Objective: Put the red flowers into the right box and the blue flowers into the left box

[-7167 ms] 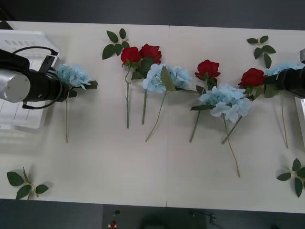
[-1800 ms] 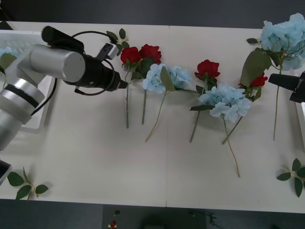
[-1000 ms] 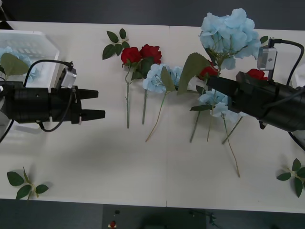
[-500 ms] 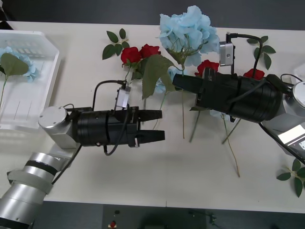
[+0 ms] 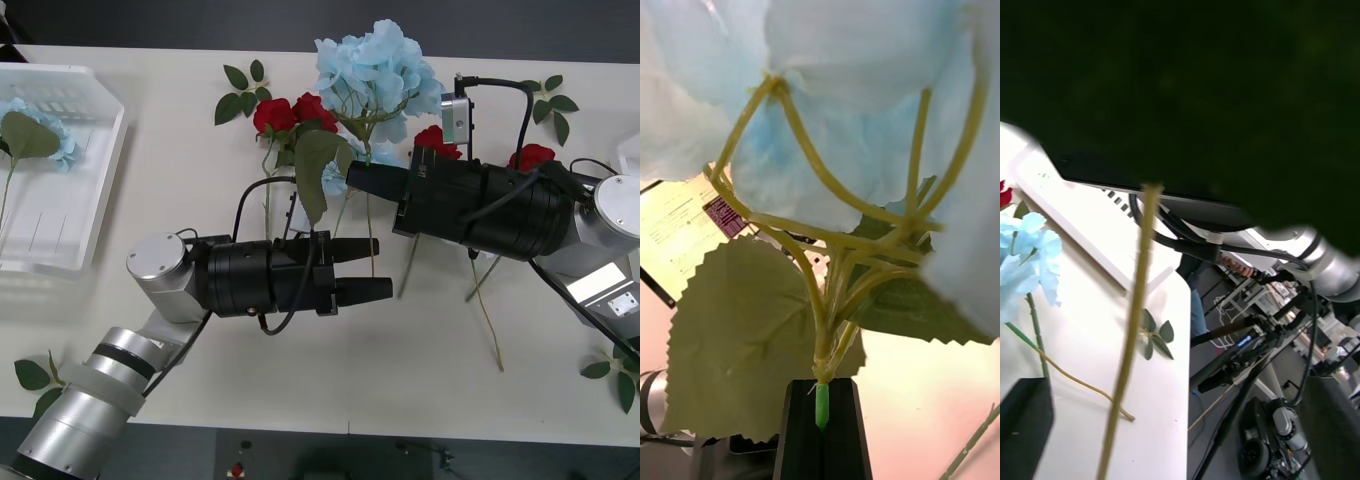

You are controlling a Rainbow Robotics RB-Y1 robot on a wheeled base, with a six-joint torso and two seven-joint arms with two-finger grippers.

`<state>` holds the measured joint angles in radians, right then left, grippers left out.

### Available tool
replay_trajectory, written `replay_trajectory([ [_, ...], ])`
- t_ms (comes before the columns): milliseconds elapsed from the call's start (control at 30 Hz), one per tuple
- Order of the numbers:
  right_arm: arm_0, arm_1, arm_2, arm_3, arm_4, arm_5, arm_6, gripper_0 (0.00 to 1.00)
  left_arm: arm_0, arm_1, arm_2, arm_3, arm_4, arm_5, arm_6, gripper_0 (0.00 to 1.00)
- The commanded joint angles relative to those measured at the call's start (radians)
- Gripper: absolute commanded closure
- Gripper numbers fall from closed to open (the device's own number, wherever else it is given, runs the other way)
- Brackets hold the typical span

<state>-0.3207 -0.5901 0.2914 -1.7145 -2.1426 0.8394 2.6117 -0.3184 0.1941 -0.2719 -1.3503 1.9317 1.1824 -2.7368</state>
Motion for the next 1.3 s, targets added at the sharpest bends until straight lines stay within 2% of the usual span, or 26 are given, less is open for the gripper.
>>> replay_trajectory([
  [33, -0.037, -0.001, -0.006, -0.034, -0.005, 0.009, 0.010, 1.00, -0.018, -0.013, -0.023, -0.020, 0.001, -0.049, 0.032, 0.92],
  [67, -0.038, -0.001, -0.006, -0.034, -0.007, 0.012, 0.010, 1.00, -0.016, -0.013, -0.026, -0.020, 0.003, -0.061, 0.032, 1.00],
  [667, -0.034, -0.004, -0.006, -0.034, -0.033, 0.018, -0.001, 1.00, -0.028, 0.011, -0.026, -0.021, 0.024, -0.106, 0.032, 1.00],
  [700, -0.034, -0.004, -0.008, -0.033, -0.036, 0.020, -0.002, 0.93, -0.028, 0.013, -0.026, -0.020, 0.027, -0.106, 0.032, 1.00],
  [733, -0.031, -0.004, -0.006, -0.033, -0.042, 0.018, -0.005, 0.52, -0.031, 0.019, -0.018, -0.021, 0.032, -0.107, 0.032, 1.00],
  [767, -0.029, -0.005, -0.006, -0.033, -0.042, 0.018, -0.008, 0.35, -0.033, 0.021, -0.015, -0.021, 0.033, -0.107, 0.032, 1.00],
  [800, -0.028, -0.007, -0.006, -0.033, -0.042, 0.017, -0.010, 0.06, -0.034, 0.030, -0.009, -0.021, 0.039, -0.107, 0.032, 1.00],
  [833, -0.026, -0.007, -0.006, -0.034, -0.043, 0.017, -0.013, 0.00, -0.037, 0.039, -0.004, -0.020, 0.047, -0.107, 0.032, 1.00],
  [967, -0.026, -0.010, -0.006, -0.034, -0.045, 0.015, -0.021, 0.00, -0.047, 0.090, 0.020, -0.021, 0.107, -0.101, 0.032, 1.00],
  [1167, -0.024, -0.013, -0.008, -0.034, -0.046, 0.012, -0.028, 0.00, -0.060, 0.237, 0.076, -0.021, 0.225, -0.095, 0.032, 1.00],
  [1300, -0.024, -0.033, -0.006, -0.034, -0.048, -0.003, -0.044, 0.00, -0.076, 0.354, 0.209, -0.020, 0.168, -0.101, 0.032, 1.00],
])
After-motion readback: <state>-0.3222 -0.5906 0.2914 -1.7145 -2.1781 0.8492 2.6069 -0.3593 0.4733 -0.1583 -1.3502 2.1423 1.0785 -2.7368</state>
